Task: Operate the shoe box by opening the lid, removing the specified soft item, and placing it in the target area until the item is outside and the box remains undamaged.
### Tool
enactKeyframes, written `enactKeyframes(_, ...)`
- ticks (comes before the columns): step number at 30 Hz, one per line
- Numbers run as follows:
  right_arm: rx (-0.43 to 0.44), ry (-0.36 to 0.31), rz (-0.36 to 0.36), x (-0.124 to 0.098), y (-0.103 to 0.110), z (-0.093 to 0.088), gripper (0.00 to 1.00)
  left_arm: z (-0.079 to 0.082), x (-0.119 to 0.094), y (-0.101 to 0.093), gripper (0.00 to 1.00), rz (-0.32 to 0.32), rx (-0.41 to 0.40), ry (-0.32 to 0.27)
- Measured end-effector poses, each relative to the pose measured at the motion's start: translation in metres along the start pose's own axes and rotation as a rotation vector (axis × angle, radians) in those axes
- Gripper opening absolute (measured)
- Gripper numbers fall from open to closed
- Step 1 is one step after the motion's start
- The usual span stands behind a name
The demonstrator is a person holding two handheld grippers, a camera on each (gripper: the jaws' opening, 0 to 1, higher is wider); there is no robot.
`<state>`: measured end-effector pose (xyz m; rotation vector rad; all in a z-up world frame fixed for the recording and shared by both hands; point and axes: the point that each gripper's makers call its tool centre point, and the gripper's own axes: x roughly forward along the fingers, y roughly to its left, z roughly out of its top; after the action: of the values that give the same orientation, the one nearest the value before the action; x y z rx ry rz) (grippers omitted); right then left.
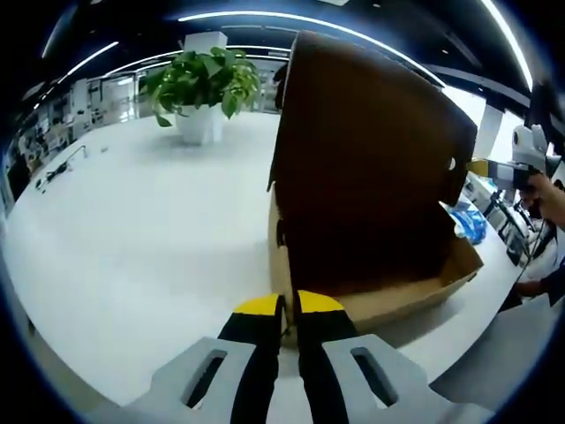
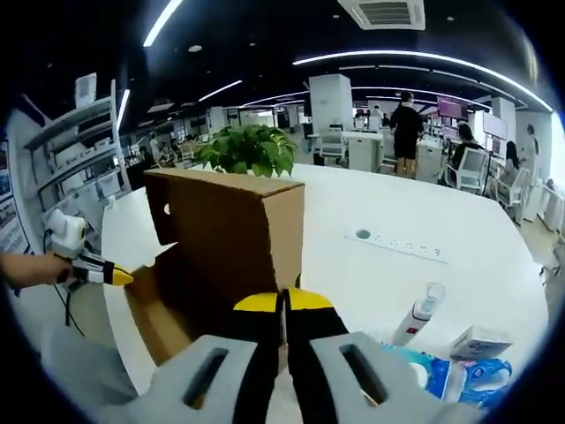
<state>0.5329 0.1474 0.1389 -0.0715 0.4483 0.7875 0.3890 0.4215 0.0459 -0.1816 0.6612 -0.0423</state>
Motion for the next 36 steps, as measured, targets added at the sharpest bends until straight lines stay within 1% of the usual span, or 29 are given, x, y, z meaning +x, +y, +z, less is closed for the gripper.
enactKeyframes(3,-0.009,-0.006,-0.007,-0.004,0.004,-0.005,0.0,0.0,0.0,0.0,0.03,-0.002,0.0,-0.003)
enactKeyframes(7,-0.019,-0.03,-0.036,-0.008,0.01,-0.01,0.0,0.0,0.0,0.0,0.03,-0.006,0.003,-0.011)
enactKeyframes(14,0.005,-0.044,-0.055,-0.013,0.013,-0.017,0.0,0.001,0.001,0.0,0.03,-0.011,-0.005,-0.013)
enactKeyframes(24,0.026,-0.047,-0.066,-0.017,0.017,-0.026,0.0,0.001,0.001,0.0,0.03,-0.012,0.008,-0.012)
enactKeyframes(36,0.028,-0.037,-0.077,-0.02,0.021,-0.038,0.01,0.003,0.0,-0.001,0.04,-0.02,0.043,-0.008)
